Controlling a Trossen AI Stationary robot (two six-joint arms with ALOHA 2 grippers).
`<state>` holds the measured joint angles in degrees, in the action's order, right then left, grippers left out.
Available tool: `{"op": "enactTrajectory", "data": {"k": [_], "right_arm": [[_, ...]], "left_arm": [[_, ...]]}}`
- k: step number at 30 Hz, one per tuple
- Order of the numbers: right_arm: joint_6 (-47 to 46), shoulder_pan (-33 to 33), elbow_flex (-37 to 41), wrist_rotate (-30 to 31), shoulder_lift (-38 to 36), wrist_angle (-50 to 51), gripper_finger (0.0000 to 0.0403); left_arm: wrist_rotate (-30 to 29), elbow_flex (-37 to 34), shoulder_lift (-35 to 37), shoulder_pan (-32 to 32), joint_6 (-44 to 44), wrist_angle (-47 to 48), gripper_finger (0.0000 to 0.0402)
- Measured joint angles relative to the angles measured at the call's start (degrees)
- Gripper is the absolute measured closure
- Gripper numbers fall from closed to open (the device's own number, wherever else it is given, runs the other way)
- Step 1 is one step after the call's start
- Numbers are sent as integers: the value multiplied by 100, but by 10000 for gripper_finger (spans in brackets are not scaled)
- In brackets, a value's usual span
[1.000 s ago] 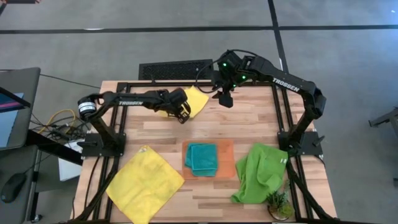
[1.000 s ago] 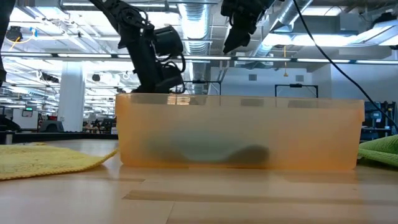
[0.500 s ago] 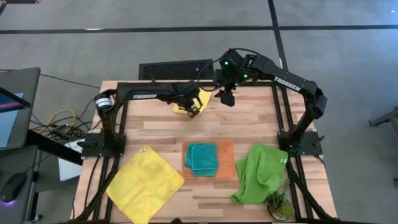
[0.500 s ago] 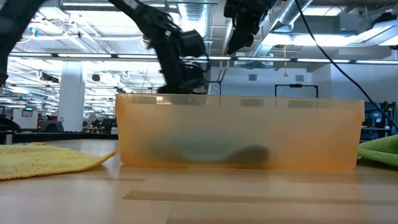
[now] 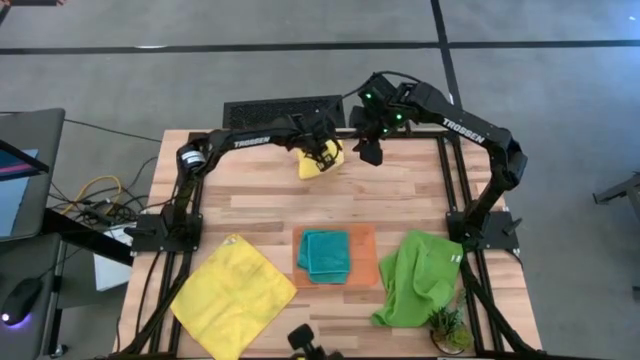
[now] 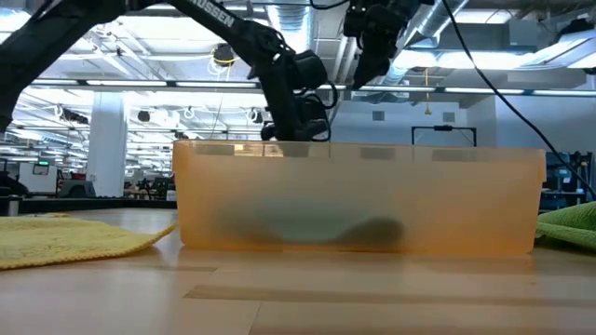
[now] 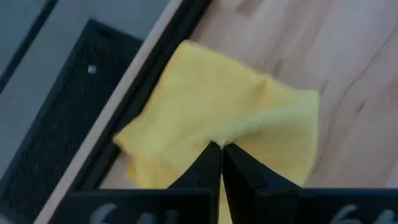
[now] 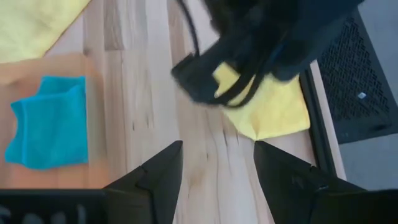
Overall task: Fold microfiber towels
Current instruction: Fold the top yellow towel
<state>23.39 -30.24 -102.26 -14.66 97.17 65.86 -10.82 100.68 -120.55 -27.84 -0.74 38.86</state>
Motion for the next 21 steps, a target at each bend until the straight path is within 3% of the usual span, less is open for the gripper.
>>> {"op": "enactTrajectory", "data": {"k": [21], "right_arm": [[120, -28, 0, 20, -2, 57, 182]], "left_arm": [[300, 0, -352, -306, -13, -942, 401]]}}
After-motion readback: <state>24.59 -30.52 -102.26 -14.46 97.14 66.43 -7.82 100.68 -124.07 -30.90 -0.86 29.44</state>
